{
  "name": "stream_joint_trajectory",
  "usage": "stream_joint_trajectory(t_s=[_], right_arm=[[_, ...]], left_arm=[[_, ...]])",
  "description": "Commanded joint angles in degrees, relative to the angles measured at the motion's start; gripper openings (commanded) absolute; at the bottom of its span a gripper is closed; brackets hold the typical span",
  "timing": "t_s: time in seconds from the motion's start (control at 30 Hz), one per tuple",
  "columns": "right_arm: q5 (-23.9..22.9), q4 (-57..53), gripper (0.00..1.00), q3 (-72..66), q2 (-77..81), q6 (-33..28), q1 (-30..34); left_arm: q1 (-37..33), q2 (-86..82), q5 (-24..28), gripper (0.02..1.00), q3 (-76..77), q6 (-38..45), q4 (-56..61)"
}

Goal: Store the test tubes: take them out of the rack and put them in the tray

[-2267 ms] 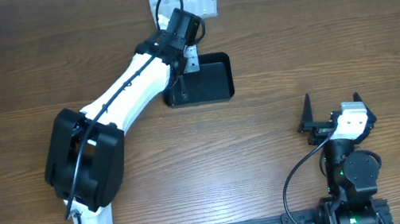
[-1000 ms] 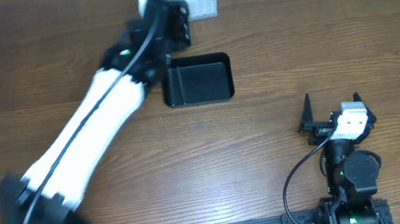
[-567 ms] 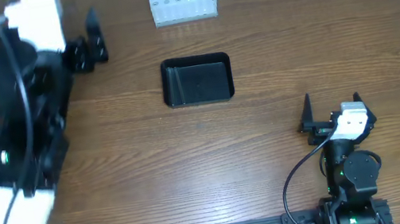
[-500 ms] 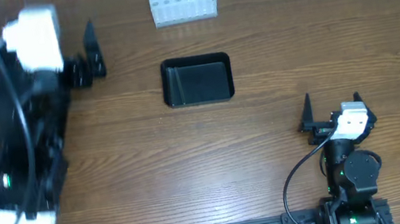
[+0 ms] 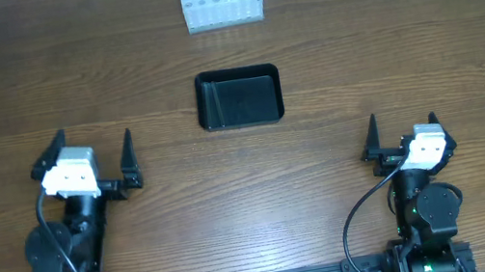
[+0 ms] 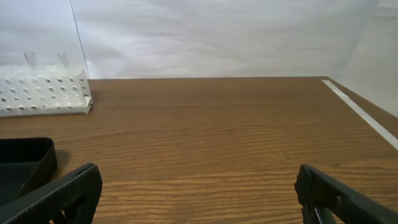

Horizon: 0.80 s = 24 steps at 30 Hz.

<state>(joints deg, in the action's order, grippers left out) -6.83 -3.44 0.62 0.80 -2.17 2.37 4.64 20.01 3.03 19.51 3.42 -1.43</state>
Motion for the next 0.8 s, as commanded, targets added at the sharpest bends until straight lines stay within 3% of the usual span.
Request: stream_joint_trajectory(t_s=[0.03, 0.8], right_arm=[[-0.13, -0.20, 0.993, -0.33, -0.48, -0.24, -0.31], [-0.13, -0.20, 0.993, -0.33, -0.48, -0.24, -0.31]], left_arm=[[-1.03, -5.60, 2.10, 1.000, -5.86, -0.90, 0.61], [-1.95, -19.23, 4.00, 1.000, -19.17, -3.91, -2.45]])
